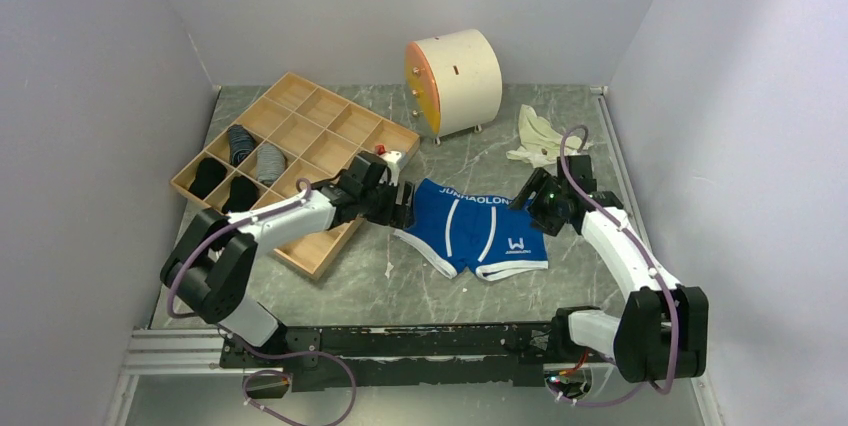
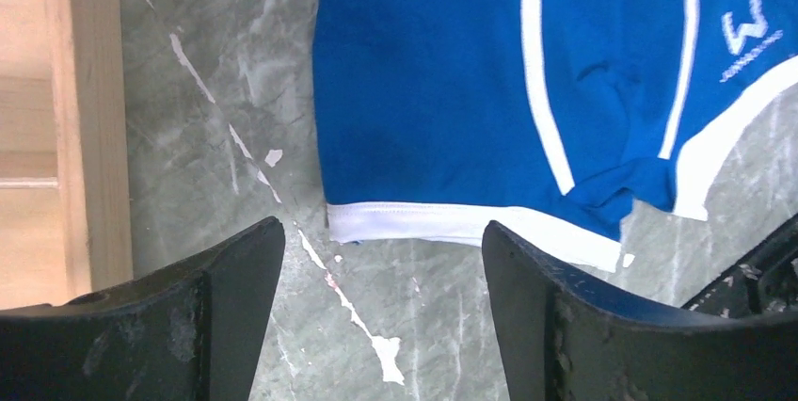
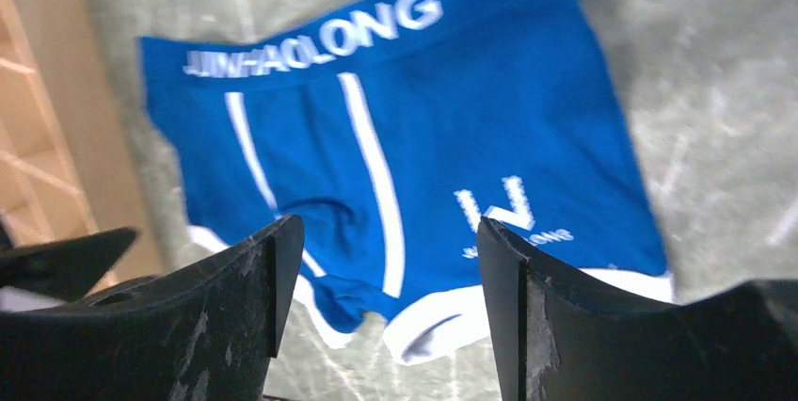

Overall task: Roll the underwear
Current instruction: Fold the underwear at the center of the board.

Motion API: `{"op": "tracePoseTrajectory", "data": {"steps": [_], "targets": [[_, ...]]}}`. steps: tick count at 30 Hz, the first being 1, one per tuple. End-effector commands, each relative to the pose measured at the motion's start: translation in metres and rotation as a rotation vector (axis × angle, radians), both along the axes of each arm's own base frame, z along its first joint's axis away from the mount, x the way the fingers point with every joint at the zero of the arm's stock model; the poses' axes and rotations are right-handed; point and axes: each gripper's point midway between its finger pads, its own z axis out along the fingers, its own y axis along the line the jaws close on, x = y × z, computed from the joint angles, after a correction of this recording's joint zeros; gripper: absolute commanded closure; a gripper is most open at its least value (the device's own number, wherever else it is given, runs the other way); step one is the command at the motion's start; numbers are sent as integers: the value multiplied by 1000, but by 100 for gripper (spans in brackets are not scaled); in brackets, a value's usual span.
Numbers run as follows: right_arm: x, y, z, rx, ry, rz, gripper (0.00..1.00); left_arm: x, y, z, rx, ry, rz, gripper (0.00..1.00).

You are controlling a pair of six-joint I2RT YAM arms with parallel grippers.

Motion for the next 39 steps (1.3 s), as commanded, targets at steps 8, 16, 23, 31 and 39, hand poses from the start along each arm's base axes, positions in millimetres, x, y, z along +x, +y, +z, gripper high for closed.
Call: {"op": "tracePoseTrajectory", "data": {"steps": [8,16,23,31,39], "targets": [[40,46,62,147,-219,216,37,5,0,-36,105,49,66,28],[52,84,64,113,-224,322,44,-5,-1,-55,163,75,64,42],[62,114,59,96,-204,400,48,-3,3,-59,181,74,90,51],[67,147,49,95,-184,441,51,-4,4,-58,167,66,93,74],[91,175,40,86,-183,376,51,-8,5,-59,152,88,127,95]]}}
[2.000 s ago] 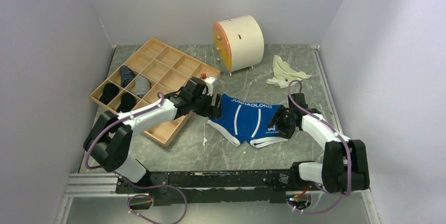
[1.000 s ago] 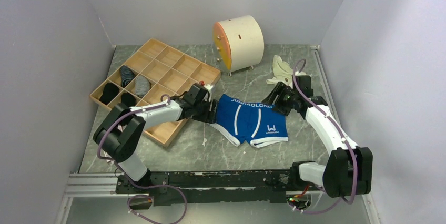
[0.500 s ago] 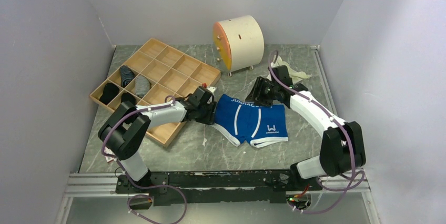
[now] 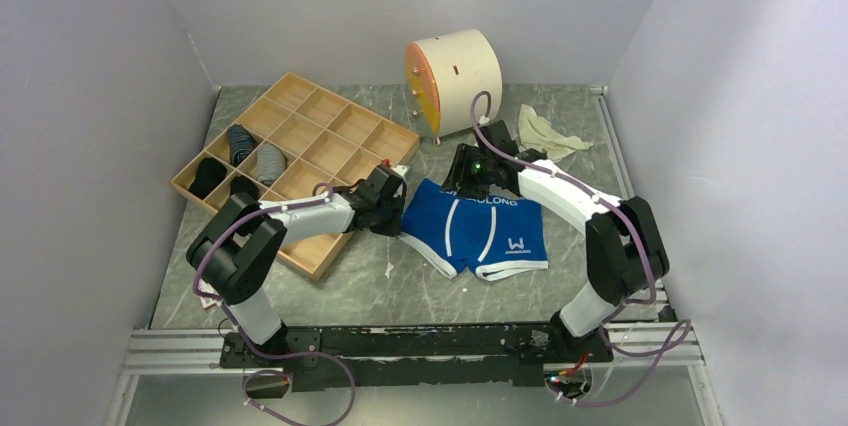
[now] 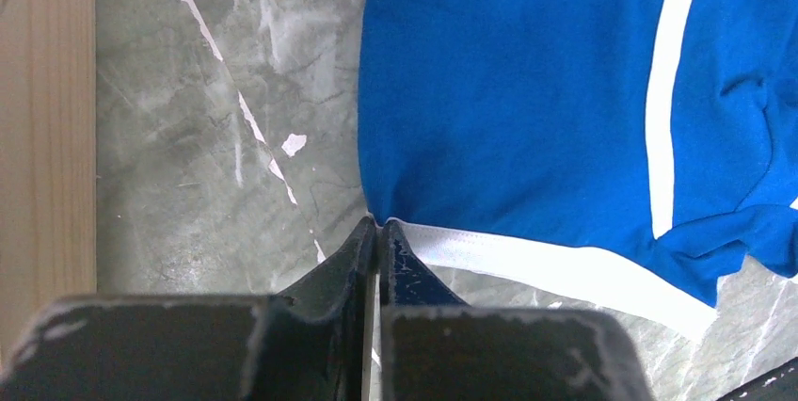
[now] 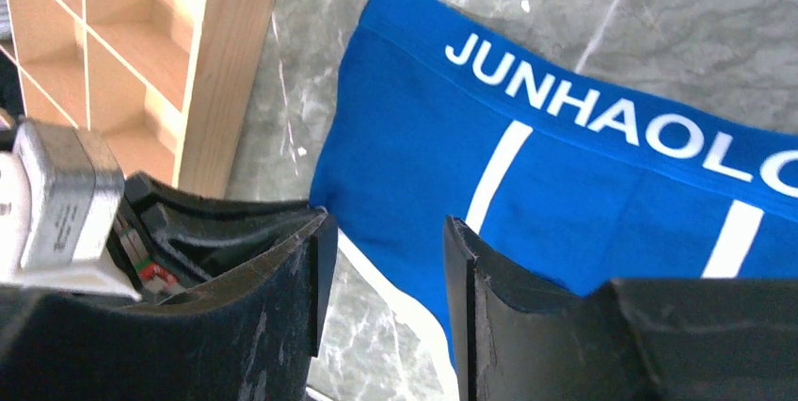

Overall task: Roll the underwear
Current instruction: Fold the underwear at the center of the board.

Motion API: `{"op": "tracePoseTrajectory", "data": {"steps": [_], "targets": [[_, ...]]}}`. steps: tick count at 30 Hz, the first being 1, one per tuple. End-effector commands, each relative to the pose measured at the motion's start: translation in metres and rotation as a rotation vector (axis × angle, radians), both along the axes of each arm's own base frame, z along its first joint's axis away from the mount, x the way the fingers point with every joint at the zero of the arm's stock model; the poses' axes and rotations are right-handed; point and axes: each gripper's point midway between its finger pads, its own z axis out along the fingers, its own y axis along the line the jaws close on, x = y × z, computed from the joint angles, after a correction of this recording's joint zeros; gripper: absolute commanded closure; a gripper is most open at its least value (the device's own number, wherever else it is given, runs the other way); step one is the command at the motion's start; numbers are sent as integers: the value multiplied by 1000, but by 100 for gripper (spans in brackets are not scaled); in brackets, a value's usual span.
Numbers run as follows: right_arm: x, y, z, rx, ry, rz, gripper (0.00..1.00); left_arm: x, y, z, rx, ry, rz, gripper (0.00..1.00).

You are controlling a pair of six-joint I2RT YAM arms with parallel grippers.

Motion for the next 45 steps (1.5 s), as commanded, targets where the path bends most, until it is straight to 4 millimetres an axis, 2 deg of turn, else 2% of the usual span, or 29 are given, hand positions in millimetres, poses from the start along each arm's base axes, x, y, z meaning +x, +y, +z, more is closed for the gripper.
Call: {"op": "tracePoseTrajectory", "data": {"steps": [1,8,13,18,25,31,35,45], "targets": [[31,19,15,34,-71,-73,51,-1,1,2,-11,-10,27,95],[55,54,2,-33,-97,-120,54,1,-4,12,-45,-33,20,95],[73,66,-14,-163,-157,-180,55,-4,0,12,-44,-22,24,95],[82,69,-31,-263,-156,-194,56,-6,1,13,-48,-20,24,95],[84,69,-54,-331,-131,-189,57,-4,0,14,-50,-23,25,95],[87,78,-73,-359,-87,-130,59,-4,1,16,-50,-26,29,95],[85,73,-85,-399,-59,-135,60,-5,1,15,-53,-23,29,95],[70,66,-84,-487,-66,-115,66,-4,4,20,-50,-34,46,95]]}}
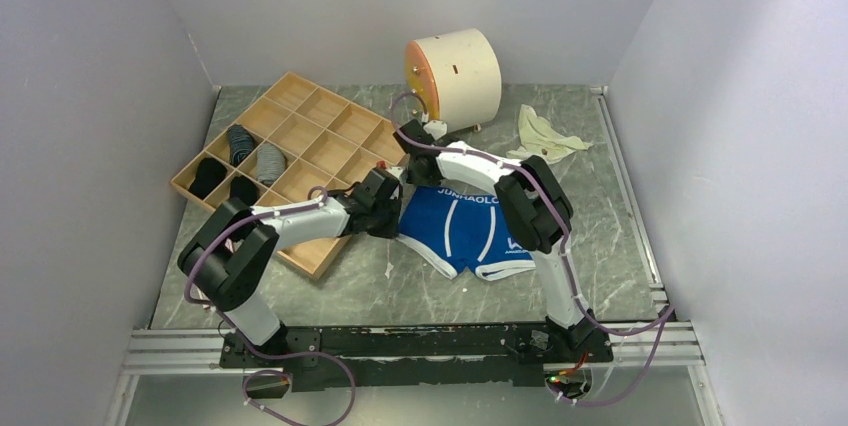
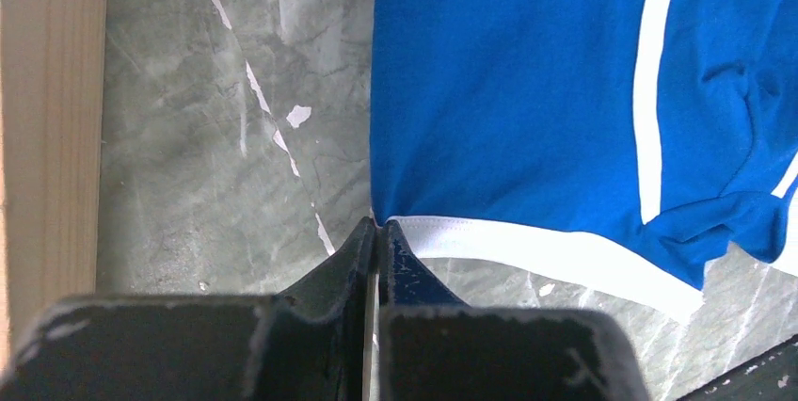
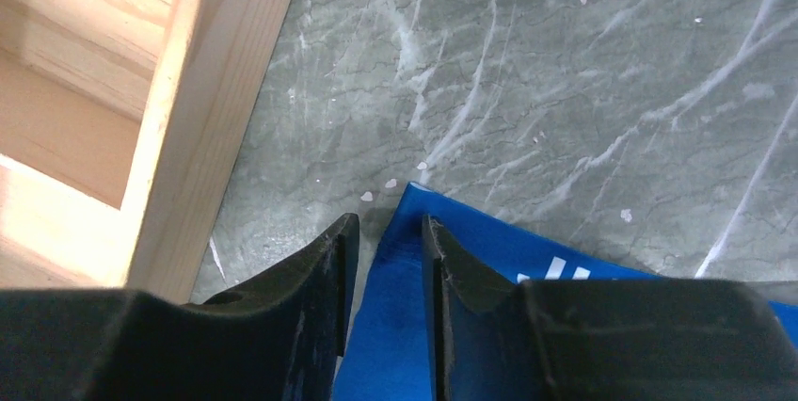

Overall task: Roll the underwear
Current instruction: Fold the underwear at the center of the board.

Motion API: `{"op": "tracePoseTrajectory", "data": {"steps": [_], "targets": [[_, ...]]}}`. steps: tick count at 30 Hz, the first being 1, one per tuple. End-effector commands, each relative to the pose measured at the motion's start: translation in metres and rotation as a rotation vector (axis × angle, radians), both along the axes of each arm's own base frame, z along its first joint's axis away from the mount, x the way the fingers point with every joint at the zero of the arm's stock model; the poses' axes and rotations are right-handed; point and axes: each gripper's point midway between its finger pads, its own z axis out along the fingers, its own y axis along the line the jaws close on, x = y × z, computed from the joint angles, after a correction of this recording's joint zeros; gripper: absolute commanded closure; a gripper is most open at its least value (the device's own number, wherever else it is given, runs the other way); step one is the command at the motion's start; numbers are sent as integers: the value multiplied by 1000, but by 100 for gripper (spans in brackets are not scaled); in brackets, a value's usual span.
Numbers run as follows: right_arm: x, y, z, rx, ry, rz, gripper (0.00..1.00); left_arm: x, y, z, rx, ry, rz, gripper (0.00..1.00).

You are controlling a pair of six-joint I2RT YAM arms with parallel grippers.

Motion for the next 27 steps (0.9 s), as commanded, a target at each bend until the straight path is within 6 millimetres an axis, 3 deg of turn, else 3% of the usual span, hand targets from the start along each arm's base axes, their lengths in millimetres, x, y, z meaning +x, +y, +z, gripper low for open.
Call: {"op": "tracePoseTrajectory", "data": {"steps": [1,7,16,21,27], "targets": [[-9,-10,-2,-99,4,10,66,2,-1,17,-29,-36,21,95],[-13,-14,-10,-152,3,3,71,-2,-4,20,-91,-39,50,95],[-8,-8,-15,-172,13,19,82,-6,0,9,-75,-18,62,95],[-1,7,2,-123,-9,45,100,-5,-2,9,-82,-19,58,95],[7,21,34,-43,-55,77,100,-4,-3,16,-97,-29,60,95]]}}
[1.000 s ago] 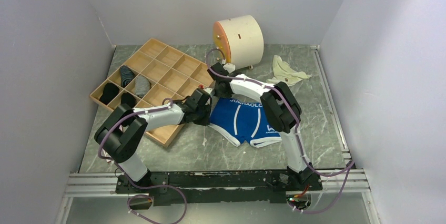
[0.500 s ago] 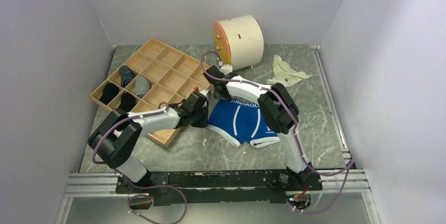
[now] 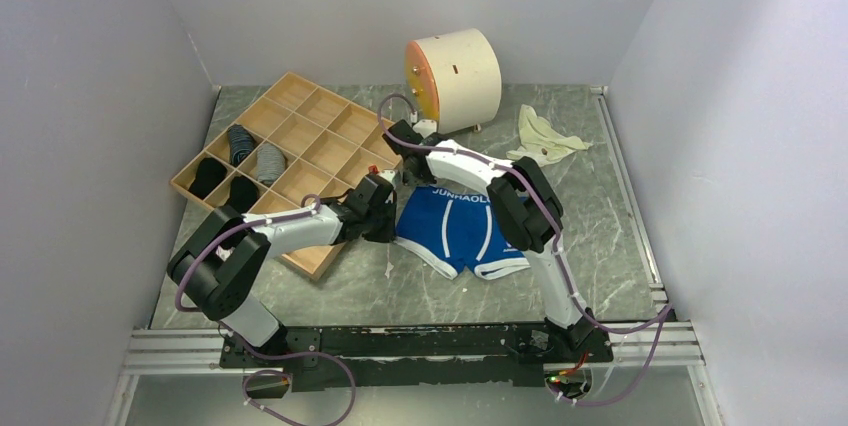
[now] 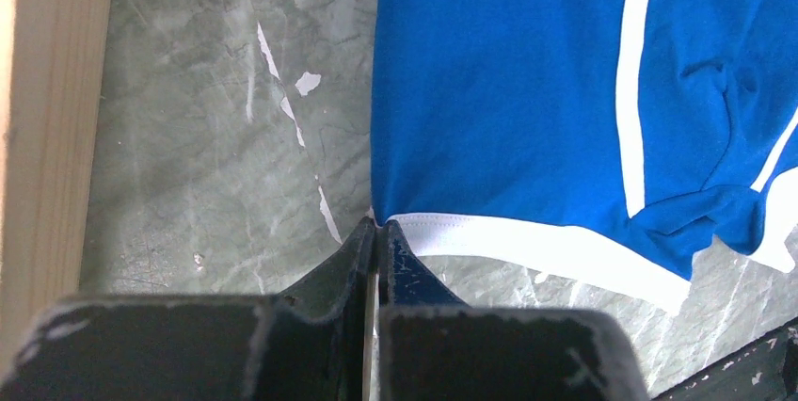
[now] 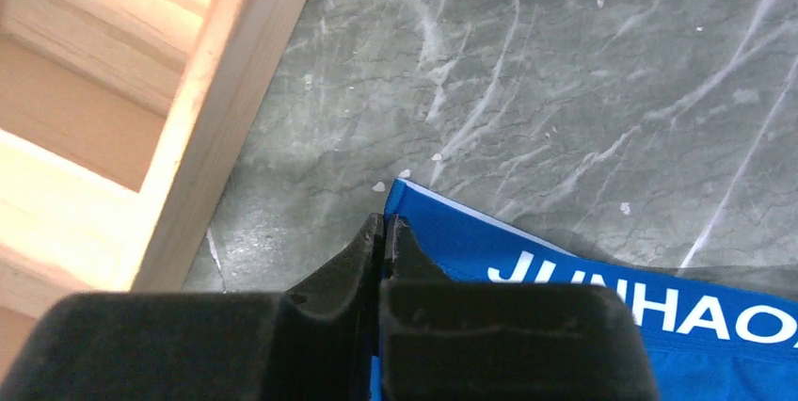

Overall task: Roll the underwear
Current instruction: Fold the underwear at the center of the board.

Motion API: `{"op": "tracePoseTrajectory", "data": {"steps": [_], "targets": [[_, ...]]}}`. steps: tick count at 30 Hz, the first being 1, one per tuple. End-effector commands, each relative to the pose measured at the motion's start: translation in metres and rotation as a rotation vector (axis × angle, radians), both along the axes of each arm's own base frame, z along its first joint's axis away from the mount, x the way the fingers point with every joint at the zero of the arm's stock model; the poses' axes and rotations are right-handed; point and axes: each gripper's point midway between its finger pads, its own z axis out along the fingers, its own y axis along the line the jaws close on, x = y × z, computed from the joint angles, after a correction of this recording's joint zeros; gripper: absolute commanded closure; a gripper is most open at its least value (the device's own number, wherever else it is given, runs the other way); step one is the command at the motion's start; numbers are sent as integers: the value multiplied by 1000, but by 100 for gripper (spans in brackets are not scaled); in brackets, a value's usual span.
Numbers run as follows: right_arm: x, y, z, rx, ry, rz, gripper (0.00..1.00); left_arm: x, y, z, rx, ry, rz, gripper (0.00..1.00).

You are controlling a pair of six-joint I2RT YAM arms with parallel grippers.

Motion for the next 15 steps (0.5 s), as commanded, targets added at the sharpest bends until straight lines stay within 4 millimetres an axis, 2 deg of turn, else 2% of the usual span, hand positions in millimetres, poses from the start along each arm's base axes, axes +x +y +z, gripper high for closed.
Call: {"op": "tracePoseTrajectory", "data": {"steps": [1,4,9,12,15], "targets": [[11,18,38,89,-58,35,100,6,-8,17,-49,-37,9,95],[12,23,55,170,-75,66,100,7,-10,29,-74,-59,7,95],[5,28,79,310,-105,143,100,6,-27,59,-174,-99,-54,95],[2,24,94,398,-136,174,100,3,-38,77,-224,-112,-93,95],[-5,13,99,496,-134,205,100,-2,-53,89,-252,-111,-139,95]]}}
